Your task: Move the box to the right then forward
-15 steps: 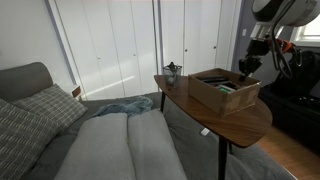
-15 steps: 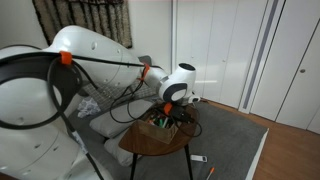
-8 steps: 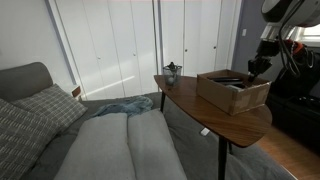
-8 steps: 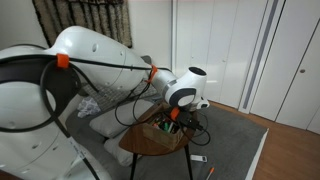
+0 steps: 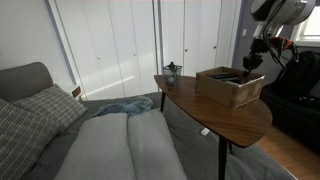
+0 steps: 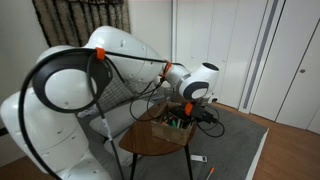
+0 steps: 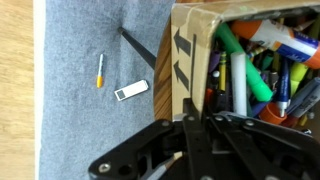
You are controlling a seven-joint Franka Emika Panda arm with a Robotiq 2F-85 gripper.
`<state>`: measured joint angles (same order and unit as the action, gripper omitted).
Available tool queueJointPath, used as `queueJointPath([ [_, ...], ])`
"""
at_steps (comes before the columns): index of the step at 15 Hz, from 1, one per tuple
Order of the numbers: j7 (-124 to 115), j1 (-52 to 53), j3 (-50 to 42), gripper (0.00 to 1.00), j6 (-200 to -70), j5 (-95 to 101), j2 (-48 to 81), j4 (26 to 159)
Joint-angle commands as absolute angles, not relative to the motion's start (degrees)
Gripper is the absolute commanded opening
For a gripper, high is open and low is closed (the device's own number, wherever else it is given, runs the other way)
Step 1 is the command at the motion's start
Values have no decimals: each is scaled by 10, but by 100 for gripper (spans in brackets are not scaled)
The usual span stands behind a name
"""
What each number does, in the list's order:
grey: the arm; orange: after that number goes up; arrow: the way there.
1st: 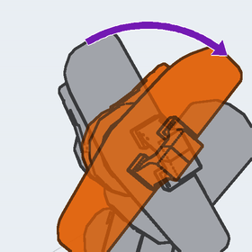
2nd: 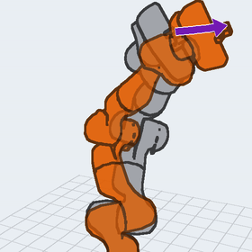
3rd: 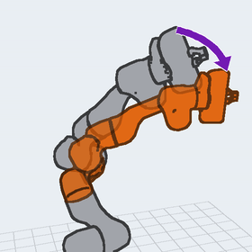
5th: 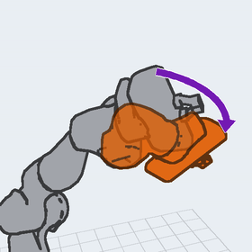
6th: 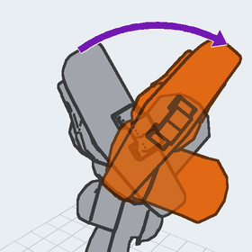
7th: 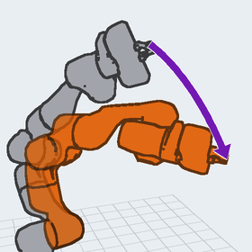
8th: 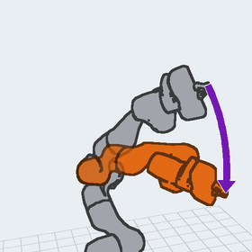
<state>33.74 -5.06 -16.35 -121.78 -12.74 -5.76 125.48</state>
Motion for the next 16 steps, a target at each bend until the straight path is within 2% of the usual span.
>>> queueJointPath([
  [1,373,-68,-152,2,-1150,-140,16,1131],
  [4,362,-87,-143,2,-1110,-154,70,1046],
  [5,360,-85,-134,7,-1159,-127,36,1124],
  [8,359,-97,-130,7,-1139,-128,71,1073],
  [9,359,-98,-129,2,-1138,-128,75,1068],
  [16,347,-108,-103,2,-1181,-131,113,1019],
])
